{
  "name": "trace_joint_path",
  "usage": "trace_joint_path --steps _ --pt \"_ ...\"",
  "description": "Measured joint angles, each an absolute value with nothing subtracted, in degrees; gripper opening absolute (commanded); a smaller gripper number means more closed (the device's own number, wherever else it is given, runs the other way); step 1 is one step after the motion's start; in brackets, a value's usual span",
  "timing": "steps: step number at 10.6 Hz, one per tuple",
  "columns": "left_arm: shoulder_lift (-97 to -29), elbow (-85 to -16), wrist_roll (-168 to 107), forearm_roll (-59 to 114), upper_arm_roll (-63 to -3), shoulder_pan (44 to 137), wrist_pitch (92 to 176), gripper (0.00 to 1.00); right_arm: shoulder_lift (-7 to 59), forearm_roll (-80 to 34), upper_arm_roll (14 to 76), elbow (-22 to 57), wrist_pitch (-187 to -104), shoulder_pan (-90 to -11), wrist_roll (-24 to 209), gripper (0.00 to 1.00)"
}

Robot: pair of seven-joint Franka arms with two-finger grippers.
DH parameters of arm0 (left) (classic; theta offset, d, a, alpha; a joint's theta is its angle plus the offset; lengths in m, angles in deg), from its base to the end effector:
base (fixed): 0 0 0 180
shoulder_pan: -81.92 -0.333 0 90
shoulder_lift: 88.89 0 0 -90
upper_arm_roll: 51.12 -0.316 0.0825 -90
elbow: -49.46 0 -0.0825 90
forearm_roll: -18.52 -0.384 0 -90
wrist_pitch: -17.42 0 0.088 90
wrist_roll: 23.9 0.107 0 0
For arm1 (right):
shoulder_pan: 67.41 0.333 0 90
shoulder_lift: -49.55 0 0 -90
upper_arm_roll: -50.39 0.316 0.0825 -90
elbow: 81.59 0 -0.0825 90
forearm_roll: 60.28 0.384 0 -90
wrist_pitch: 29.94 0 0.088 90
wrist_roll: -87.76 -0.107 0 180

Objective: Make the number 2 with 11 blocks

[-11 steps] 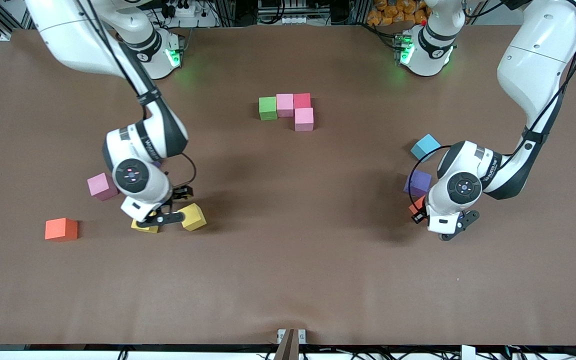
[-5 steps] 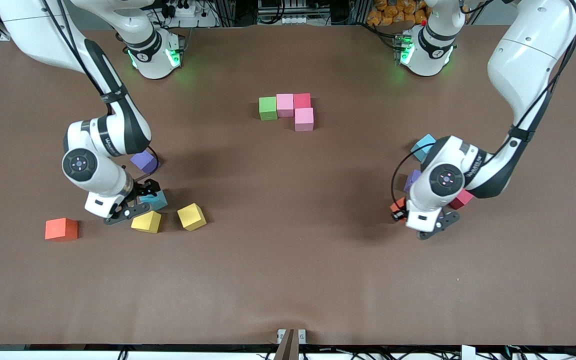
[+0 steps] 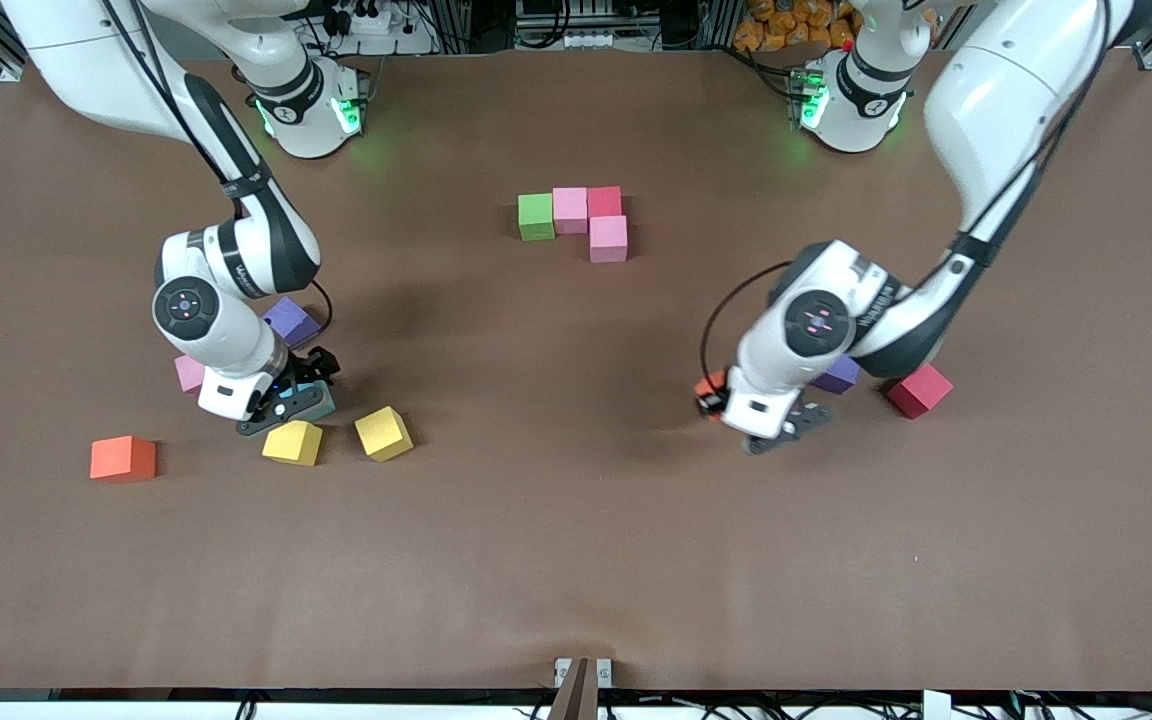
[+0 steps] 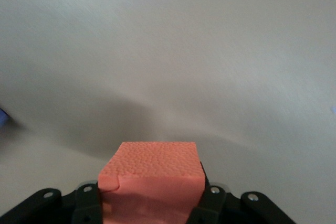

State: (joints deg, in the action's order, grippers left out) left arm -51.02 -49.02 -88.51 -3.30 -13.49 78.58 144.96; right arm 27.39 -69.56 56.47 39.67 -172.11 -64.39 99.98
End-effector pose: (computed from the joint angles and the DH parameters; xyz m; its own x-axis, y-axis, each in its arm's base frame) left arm 0.5825 -0.3260 0.2660 0.9205 0.3842 -0.0709 0.3878 -0.9205 0.0474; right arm 0.5692 0.0915 0.2277 0.8806 0.4728 -0.0325 0.4739 -0.8791 0.0511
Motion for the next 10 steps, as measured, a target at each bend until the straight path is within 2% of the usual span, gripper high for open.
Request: trace_joint_path --steps 5,10 --pt "-50.80 -51.11 -88.71 -3.25 -9.88 83.88 144.40 0.00 27.27 -69.56 56.22 43.26 -178.41 -65.74 106.16 1.00" --pt "-50.50 -53.72 -99.37 -7.23 -11.38 95.66 149.24 0.00 26.68 -69.56 56.27 43.96 -179.59 -65.97 106.49 1.00"
